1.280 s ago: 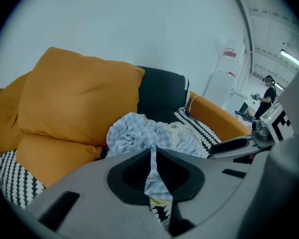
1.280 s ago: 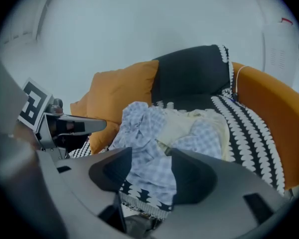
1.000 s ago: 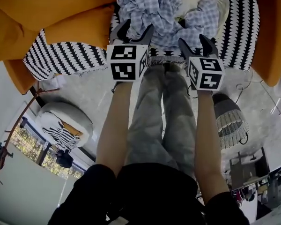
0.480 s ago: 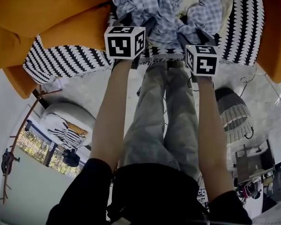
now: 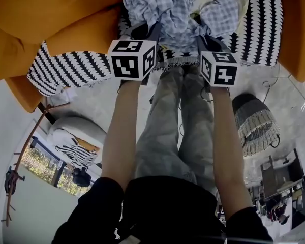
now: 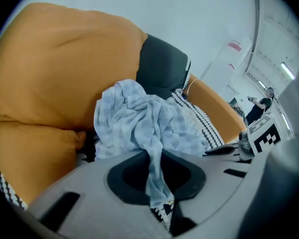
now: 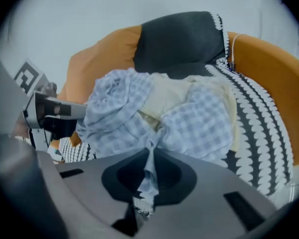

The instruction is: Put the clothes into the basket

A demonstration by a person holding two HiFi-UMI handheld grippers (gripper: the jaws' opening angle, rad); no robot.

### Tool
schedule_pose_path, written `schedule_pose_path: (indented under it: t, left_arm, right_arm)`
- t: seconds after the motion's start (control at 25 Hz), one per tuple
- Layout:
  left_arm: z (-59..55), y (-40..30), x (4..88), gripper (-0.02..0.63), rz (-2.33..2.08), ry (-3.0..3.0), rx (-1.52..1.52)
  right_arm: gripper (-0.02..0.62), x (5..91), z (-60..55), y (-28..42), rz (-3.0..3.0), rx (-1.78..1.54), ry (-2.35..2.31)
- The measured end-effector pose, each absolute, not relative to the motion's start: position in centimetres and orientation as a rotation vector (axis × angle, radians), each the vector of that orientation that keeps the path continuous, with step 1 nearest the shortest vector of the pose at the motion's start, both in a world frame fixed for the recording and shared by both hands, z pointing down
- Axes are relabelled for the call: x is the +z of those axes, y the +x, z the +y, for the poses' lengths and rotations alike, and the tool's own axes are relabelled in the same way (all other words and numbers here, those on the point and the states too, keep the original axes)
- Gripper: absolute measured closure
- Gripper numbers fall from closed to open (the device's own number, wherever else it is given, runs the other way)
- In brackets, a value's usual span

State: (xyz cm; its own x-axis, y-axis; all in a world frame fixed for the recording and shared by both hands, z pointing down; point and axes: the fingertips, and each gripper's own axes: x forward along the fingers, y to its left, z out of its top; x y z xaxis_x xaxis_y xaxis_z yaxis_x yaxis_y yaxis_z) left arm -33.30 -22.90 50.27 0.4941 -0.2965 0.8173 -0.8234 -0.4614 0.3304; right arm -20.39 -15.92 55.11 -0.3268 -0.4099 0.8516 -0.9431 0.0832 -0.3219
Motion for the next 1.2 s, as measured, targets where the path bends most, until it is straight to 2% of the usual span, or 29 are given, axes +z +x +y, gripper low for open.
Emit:
schedule_pose_path:
  t: [0.32,0.52,0.92,1.2]
  left_arm:
    - [-21.9,-30.0,40.6,0.560,-0.865,2.166,0.711]
    - [-19.3,-24.4,35.4,0.561,-0.755,2.287,0.634]
    - [-12.3,-7.3,28.2,0.563,-0.367,2.518,0.579]
    - [-2.7,7.3,20.9,0.563,0.084,2.625,0.607]
  right_arm:
    - [0.568,43.7,-18.3,-18.8,-2.034,1.386,1.699]
    - [0.568,37.3,-17.7,-15.0,-2.139,1.331,1.891]
    - [0.568,28.8,-10.1,-0.1,-2.105,1.180,2.368]
    - [0.568,20.9,1.8,13.4,-1.795,0.994,2.829]
